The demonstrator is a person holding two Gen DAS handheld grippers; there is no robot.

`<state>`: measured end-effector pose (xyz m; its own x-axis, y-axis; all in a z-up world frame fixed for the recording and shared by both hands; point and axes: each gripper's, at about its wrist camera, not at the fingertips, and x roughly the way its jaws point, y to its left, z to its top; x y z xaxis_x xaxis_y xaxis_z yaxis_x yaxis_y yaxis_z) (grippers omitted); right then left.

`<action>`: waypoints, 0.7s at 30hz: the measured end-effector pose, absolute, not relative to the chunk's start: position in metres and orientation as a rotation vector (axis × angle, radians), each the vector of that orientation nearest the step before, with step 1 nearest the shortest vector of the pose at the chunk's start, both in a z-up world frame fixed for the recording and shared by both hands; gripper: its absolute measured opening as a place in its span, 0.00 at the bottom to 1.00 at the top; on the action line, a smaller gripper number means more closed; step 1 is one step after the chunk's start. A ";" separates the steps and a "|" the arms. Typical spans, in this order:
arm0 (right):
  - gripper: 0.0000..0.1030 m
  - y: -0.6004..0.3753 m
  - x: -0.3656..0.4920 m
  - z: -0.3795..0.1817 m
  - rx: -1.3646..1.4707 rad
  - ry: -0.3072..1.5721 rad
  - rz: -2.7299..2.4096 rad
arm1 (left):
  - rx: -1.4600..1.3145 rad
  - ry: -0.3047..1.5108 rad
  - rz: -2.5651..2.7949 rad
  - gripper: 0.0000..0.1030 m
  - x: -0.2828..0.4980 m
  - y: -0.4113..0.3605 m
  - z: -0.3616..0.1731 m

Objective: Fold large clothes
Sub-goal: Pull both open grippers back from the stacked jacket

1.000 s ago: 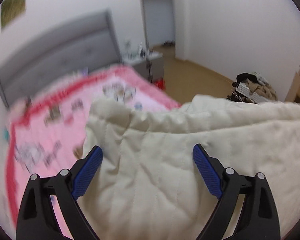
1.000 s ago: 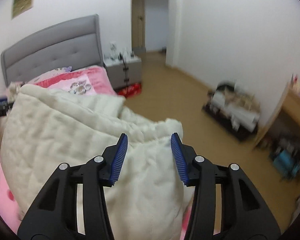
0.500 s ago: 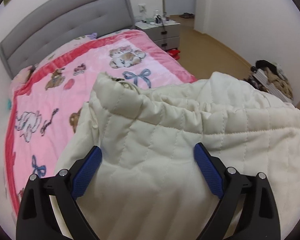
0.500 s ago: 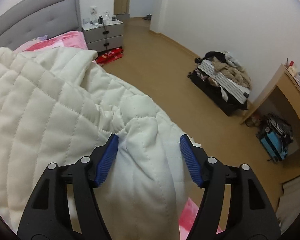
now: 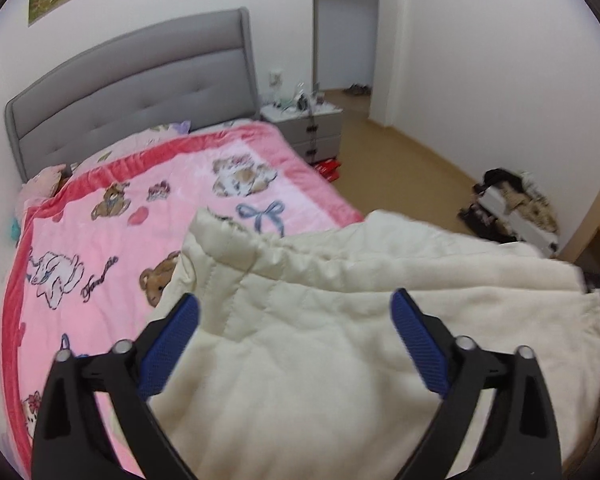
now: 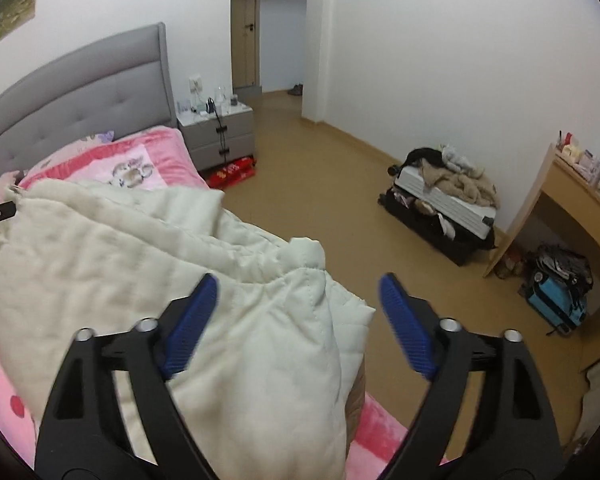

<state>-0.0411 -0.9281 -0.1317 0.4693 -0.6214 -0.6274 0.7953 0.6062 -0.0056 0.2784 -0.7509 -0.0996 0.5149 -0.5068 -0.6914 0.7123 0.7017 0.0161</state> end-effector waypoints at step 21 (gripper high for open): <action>0.92 -0.778 -0.093 -0.049 0.306 0.595 -0.773 | 0.254 0.777 -0.887 0.95 0.113 -0.637 -0.031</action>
